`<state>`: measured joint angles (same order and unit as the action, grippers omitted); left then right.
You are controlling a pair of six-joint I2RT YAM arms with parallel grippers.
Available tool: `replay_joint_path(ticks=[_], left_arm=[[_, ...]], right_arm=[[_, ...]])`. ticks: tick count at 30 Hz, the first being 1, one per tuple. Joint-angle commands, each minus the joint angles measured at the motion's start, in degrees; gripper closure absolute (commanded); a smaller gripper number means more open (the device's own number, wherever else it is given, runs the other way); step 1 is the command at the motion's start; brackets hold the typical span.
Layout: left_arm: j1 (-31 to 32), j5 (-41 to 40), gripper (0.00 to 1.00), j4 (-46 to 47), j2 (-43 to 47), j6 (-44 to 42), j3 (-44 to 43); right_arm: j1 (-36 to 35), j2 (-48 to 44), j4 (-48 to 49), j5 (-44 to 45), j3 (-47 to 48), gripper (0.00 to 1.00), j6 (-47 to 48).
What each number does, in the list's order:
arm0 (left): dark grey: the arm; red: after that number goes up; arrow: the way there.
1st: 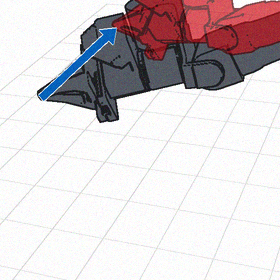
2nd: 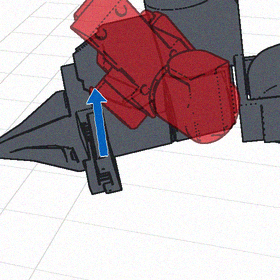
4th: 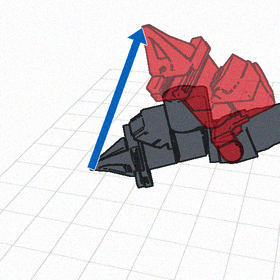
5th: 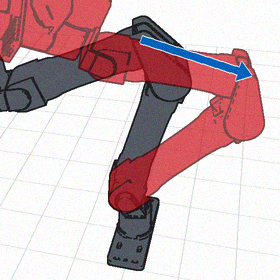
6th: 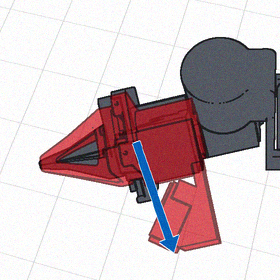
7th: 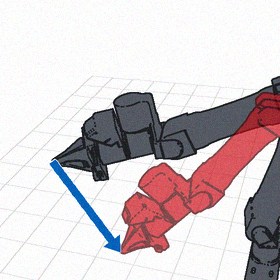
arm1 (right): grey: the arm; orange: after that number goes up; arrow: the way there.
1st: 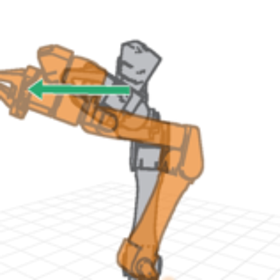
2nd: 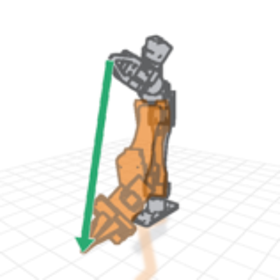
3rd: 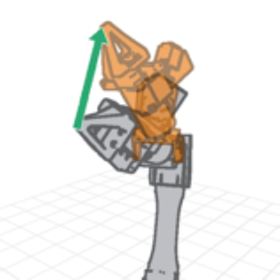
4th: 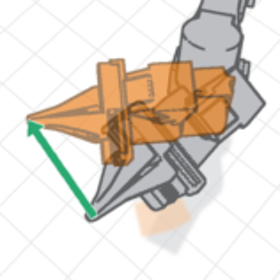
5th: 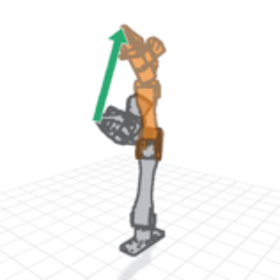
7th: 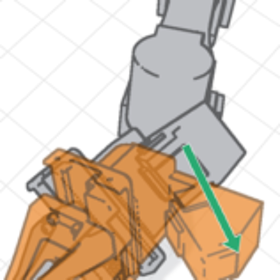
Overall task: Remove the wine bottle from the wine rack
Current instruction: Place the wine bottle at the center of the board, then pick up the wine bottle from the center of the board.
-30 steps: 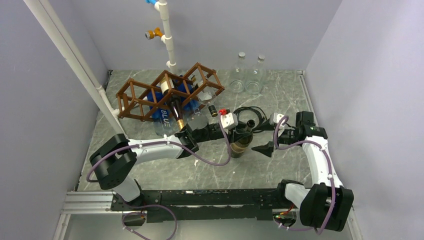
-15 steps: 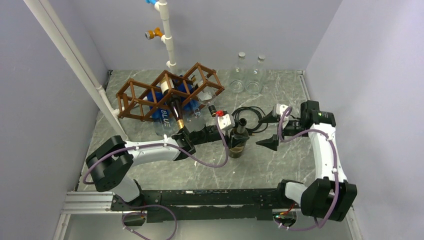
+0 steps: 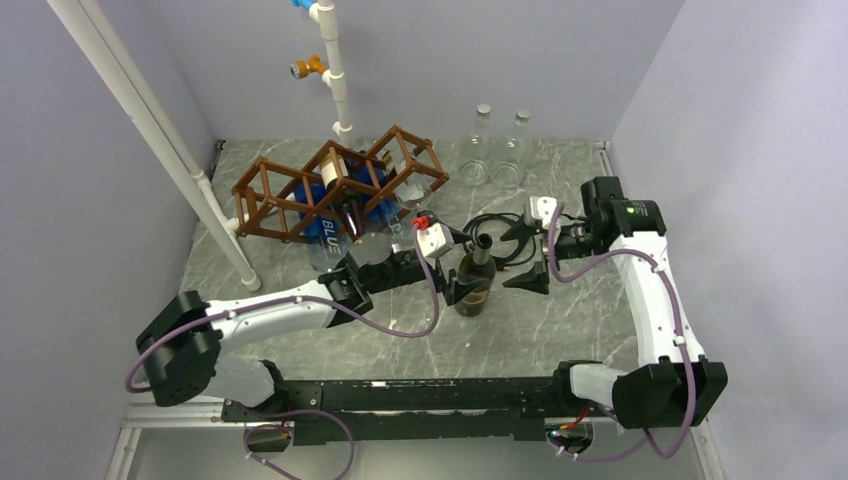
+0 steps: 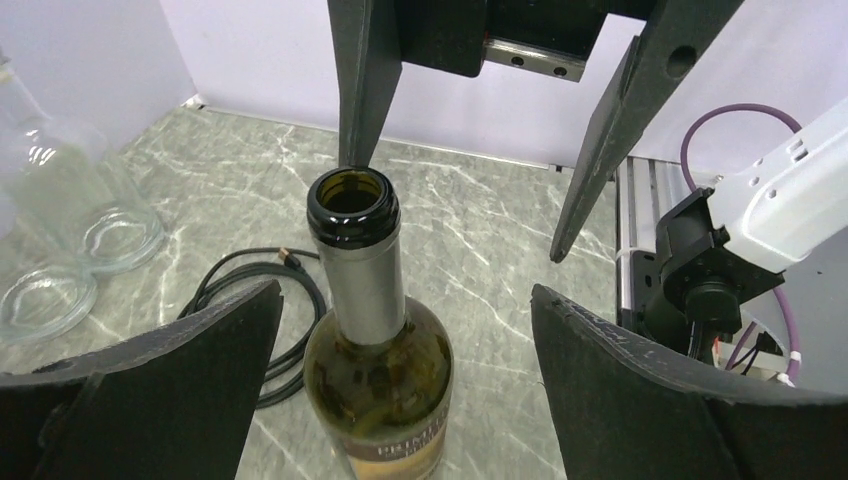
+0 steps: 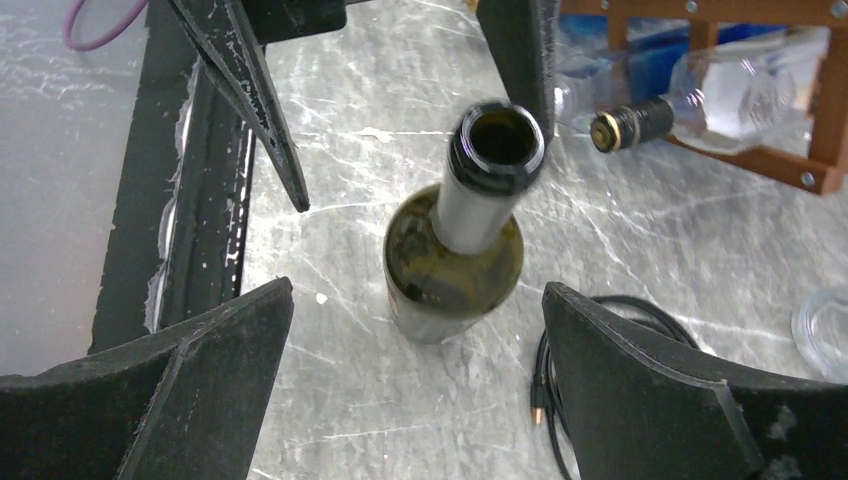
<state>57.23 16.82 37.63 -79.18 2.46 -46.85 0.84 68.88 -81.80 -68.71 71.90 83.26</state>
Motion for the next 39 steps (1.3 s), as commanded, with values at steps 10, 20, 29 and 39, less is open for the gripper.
replay_joint_path(ticks=[10,20,29,39], left_arm=[[-0.3,-7.3,0.0,-27.0,17.0,-0.9,1.2],[-0.3,-14.1,0.0,-36.9,22.7,1.8,1.1],[-0.2,-15.8,0.0,-37.5,24.2,0.9,1.4],[-0.3,-16.7,0.01,-37.5,25.7,0.8,2.8]], right_arm=[[-14.1,5.9,14.6,6.8,8.4,0.03,-17.6],[-17.8,8.1,17.4,8.3,8.9,0.25,-21.2],[-17.8,8.3,18.1,8.4,8.1,0.51,-21.1],[-17.8,8.5,15.5,6.9,10.8,0.96,-19.8]])
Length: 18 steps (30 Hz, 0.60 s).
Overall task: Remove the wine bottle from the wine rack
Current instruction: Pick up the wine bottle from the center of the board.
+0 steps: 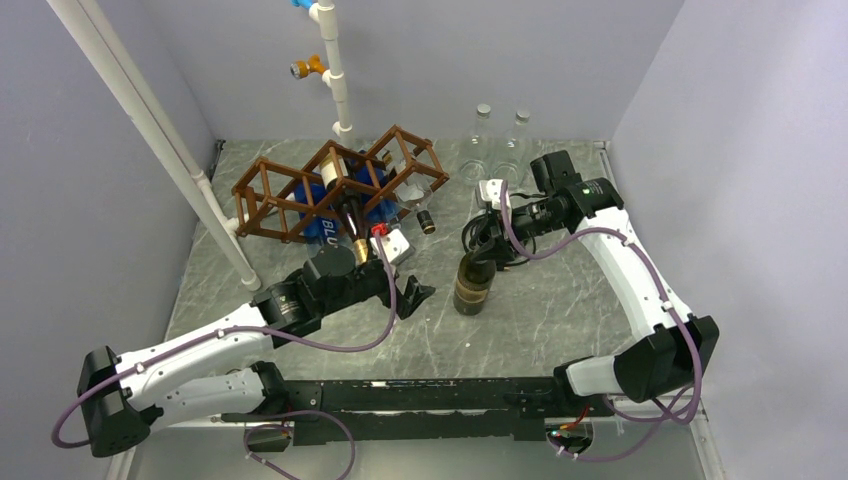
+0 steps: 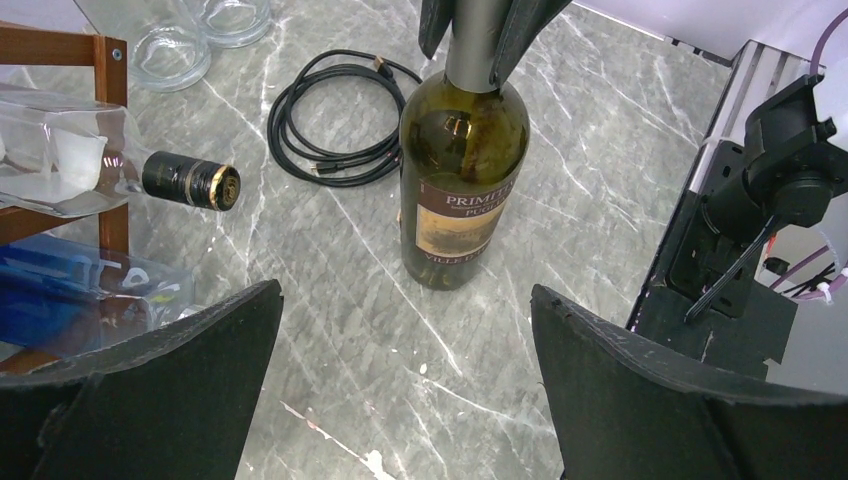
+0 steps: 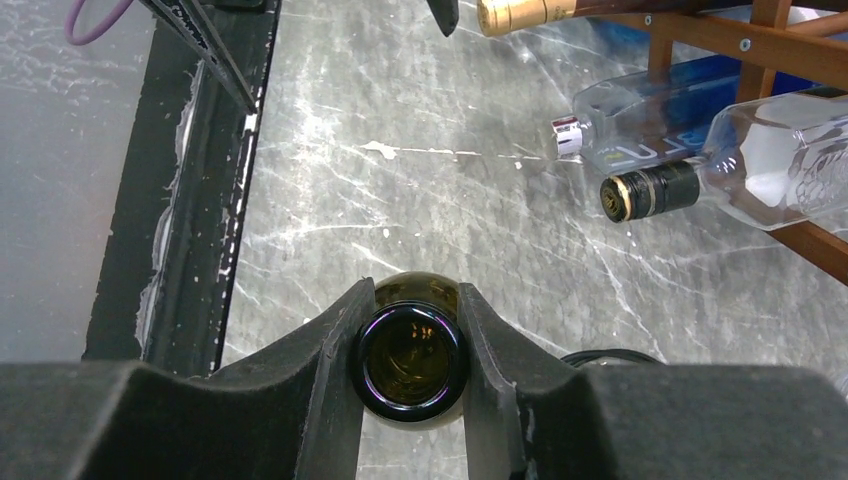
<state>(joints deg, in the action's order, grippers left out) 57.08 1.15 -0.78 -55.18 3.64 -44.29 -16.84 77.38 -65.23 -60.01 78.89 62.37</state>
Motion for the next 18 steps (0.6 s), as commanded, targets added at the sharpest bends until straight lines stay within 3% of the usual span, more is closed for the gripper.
replay_joint_path(ticks=[1,13,18], left_arm=[[-0.1,-1.0,0.01,0.9,1.9,-0.3,0.4],[-0.1,-4.1,0.01,-0.8,3.8,-0.2,1.5],[-0.1,-4.7,0.0,-1.5,4.2,-0.3,1.4]], right_arm=[[-0.1,0.1,-1.6,-2.0,4.5,0.99,1.1],[2.9,1.1,-3.9,0.4,15.4,1.0,-4.6],[6.2,2.3,0.6,2.0,19.8,1.0,-10.2]])
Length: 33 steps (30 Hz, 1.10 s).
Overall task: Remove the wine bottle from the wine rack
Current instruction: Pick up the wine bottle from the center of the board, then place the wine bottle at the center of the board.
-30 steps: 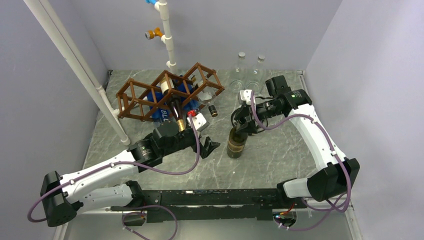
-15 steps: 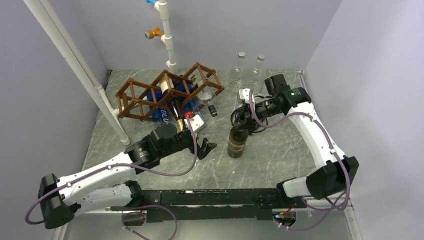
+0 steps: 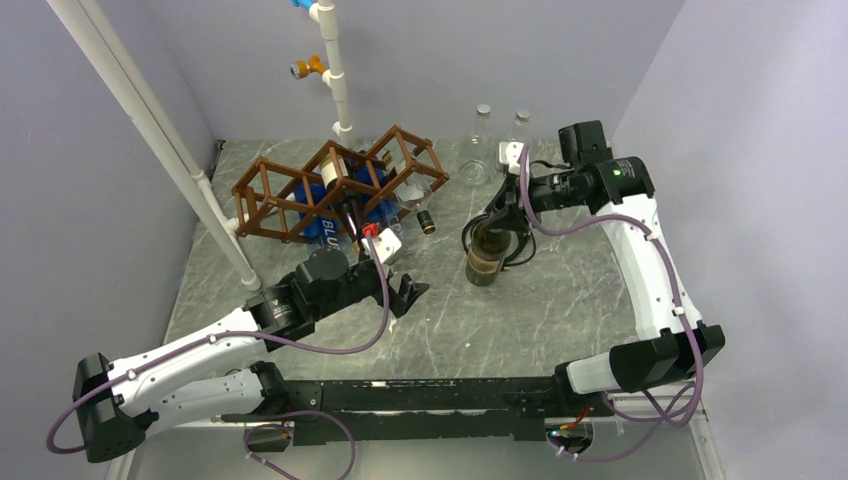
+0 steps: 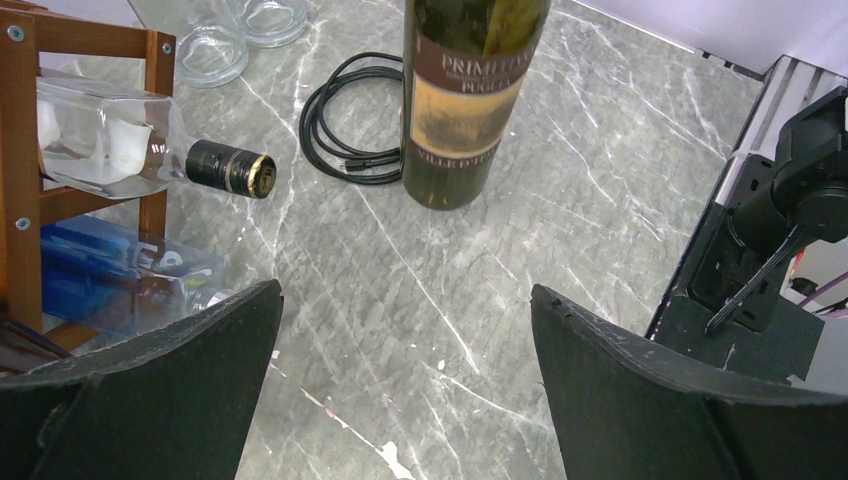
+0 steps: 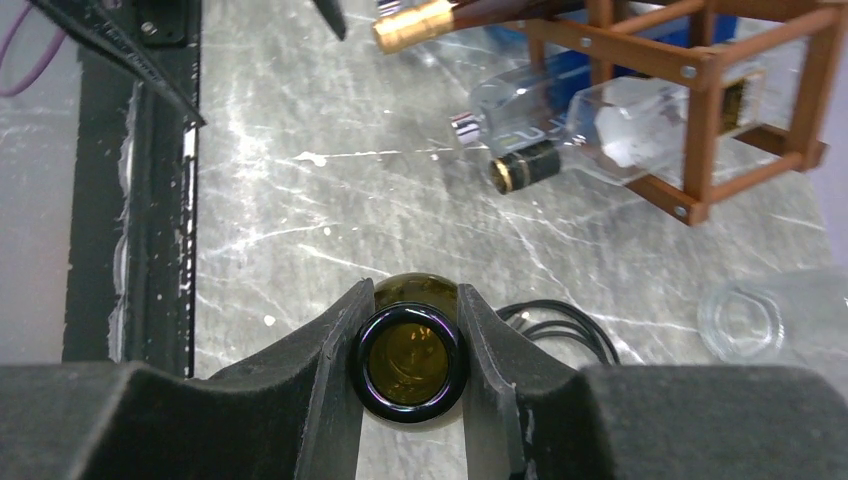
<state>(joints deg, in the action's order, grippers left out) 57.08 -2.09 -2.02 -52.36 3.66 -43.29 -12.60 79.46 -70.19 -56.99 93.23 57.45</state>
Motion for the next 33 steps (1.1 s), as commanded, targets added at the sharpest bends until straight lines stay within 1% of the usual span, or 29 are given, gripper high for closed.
replay_joint_path(ticks=[1,5,10,16,23,27,28,33], left_arm=[[-0.1,-1.7,0.0,-0.4,1.6,-0.3,0.5],[-0.1,-2.2,0.01,-0.8,2.4,0.1,0.9],[-0.1,-2.7,0.01,-0.9,3.4,0.4,1.6],[-0.1,-3.3,0.01,-1.4,4.1,0.6,1.9],[-0.1,-4.4,0.01,-1.7,5.0,0.1,2.4],[-0.1,-4.6,0.0,-2.0,5.2,0.1,2.4],[-0.1,-4.8,0.0,-2.1,5.3,0.1,2.5],[-0.1,-5.4,0.0,-2.4,6.1,0.0,3.0]], right_arm=[[2.5,0.5,6.8,-0.4,6.2,1.0,-7.1],[4.4,2.5,12.0,3.5,9.6,1.0,-13.0],[6.6,4.2,21.1,8.4,10.9,1.0,-20.8],[8.2,6.9,27.8,15.1,13.7,1.0,-27.2],[12.1,9.8,36.1,21.1,13.3,1.0,-34.8],[12.3,11.6,39.8,25.5,12.6,1.0,-37.6],[13.8,12.0,40.7,26.6,12.5,1.0,-38.2],[14.7,13.9,44.8,32.5,12.2,1.0,-41.3]])
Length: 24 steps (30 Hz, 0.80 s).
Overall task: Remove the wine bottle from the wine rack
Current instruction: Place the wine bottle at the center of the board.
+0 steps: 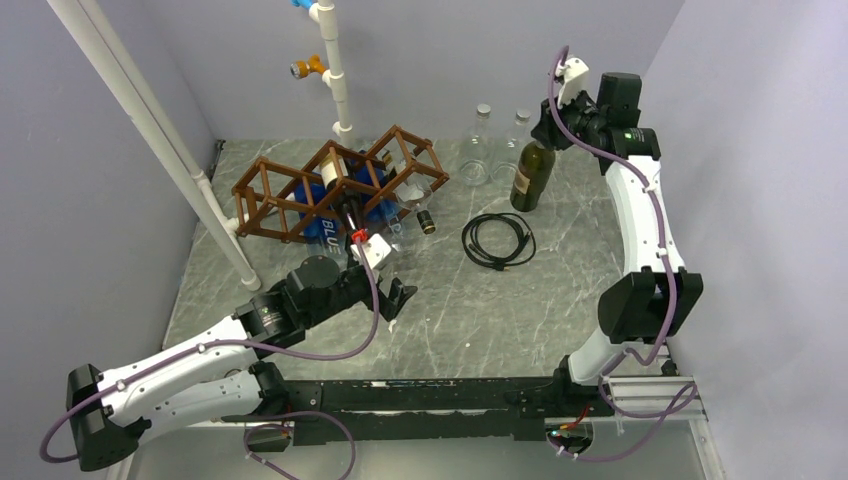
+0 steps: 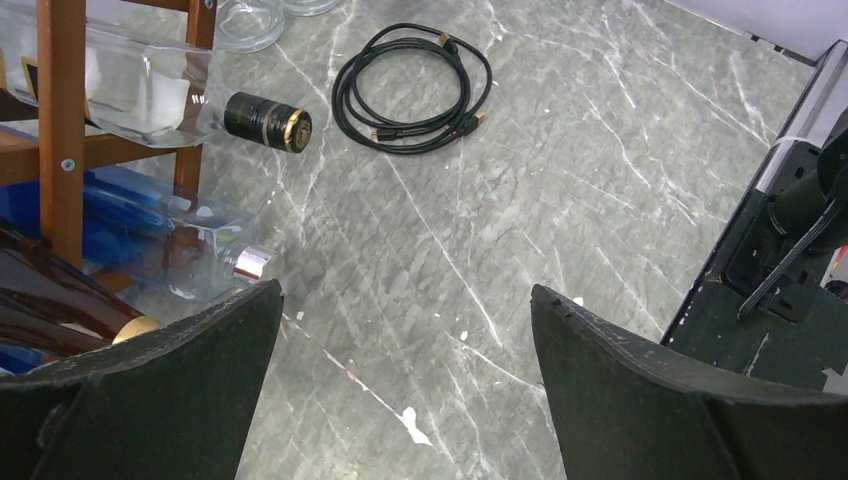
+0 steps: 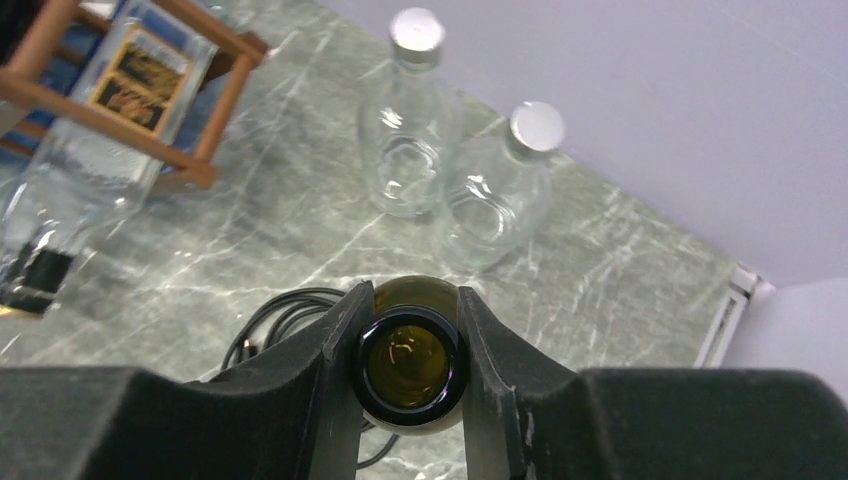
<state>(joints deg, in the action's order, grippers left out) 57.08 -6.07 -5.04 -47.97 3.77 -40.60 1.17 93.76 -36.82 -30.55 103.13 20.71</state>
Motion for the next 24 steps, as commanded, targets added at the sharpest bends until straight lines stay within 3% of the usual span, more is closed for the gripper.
replay_joint_path(ticks=[1,14,24], left_arm=[[-0.1,-1.5,0.0,0.6,1.8,-0.1,0.3],[-0.2,-2.6,0.01,-0.1,2.3,-0.7,0.3],[-0.2,-3.3,0.01,-0.9,1.8,-1.2,-0.3]], right_arm=[[0.9,0.0,12.1,7.5,2.2,1.0,-5.0],[1.1,6.0,20.9,20.3,1.9,1.0,-11.2],[1.1,11.0,25.1,25.4,3.6,1.0,-15.1]])
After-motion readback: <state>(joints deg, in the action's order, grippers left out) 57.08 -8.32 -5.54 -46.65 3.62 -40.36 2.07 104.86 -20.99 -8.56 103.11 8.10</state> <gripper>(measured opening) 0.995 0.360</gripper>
